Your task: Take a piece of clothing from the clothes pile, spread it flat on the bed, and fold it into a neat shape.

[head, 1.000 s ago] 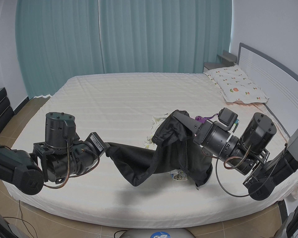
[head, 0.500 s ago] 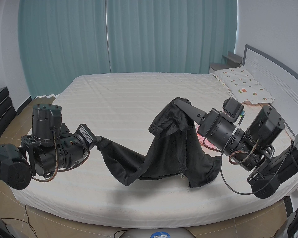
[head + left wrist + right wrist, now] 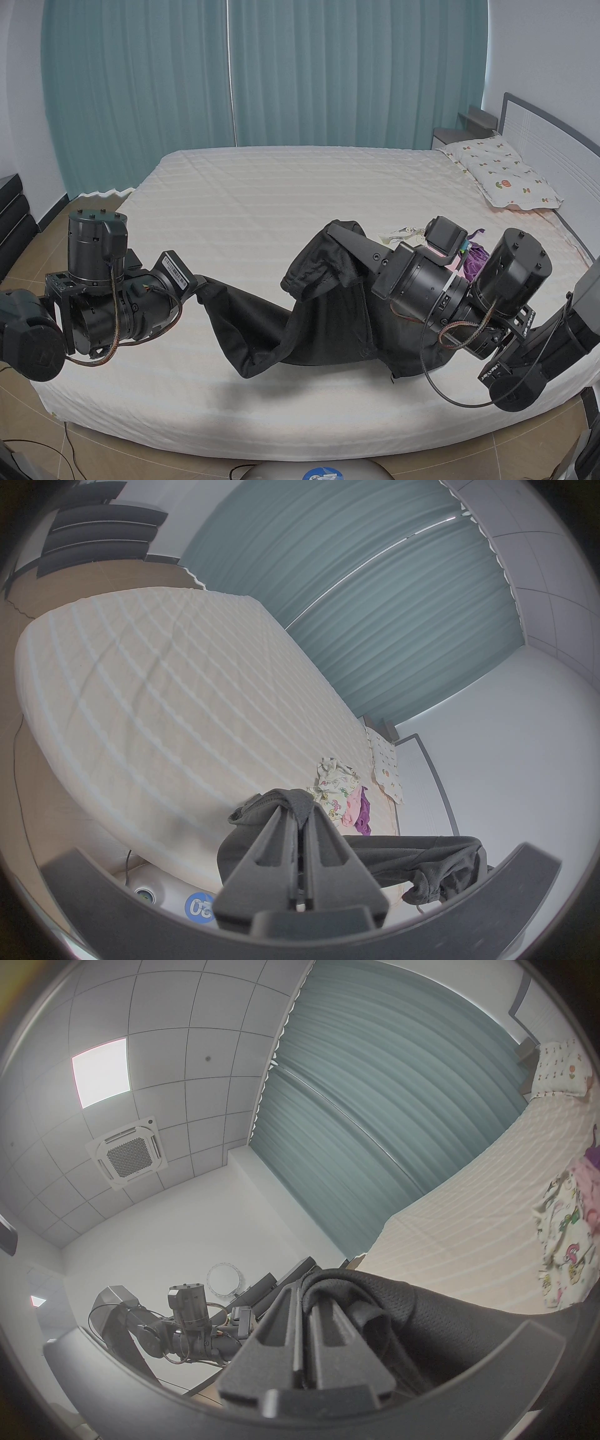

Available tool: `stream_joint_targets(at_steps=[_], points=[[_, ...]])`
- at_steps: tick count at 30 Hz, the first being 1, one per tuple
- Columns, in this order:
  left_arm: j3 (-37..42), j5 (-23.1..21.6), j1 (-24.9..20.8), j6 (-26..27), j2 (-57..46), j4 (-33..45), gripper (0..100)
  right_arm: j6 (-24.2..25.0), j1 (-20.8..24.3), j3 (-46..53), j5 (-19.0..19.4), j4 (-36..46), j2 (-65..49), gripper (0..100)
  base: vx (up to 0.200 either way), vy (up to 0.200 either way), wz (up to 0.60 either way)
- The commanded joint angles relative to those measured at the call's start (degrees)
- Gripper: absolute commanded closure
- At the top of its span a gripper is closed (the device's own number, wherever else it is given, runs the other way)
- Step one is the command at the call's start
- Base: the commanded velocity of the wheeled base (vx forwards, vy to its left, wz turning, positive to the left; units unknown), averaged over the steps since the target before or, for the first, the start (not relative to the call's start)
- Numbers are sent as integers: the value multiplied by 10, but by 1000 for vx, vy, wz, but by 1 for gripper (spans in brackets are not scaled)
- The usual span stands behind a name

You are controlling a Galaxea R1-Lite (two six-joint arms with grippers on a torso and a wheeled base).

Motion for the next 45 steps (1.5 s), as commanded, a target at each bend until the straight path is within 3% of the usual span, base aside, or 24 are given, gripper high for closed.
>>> stream_joint_targets(at_steps=[1, 18, 26, 36, 45], points=[[2, -4, -1, 0, 3, 0, 100, -1, 18, 1, 0, -1, 2, 100, 0, 200, 0], [2, -12, -7, -5, 50, -3, 100, 6, -22, 15, -6, -3, 22, 100, 0, 200, 0], [8, -12, -8, -7, 57, -4, 100, 7, -47, 61, -5, -20, -1, 100, 0, 0, 0], [21, -7, -60, -24, 15, 12, 100, 6, -36, 149, -4, -17, -102, 100, -180, 0, 0], [-23, -3, -76, -24, -72, 90, 100, 5, 7, 178, -6, 1, -258, 100, -200, 0, 0]])
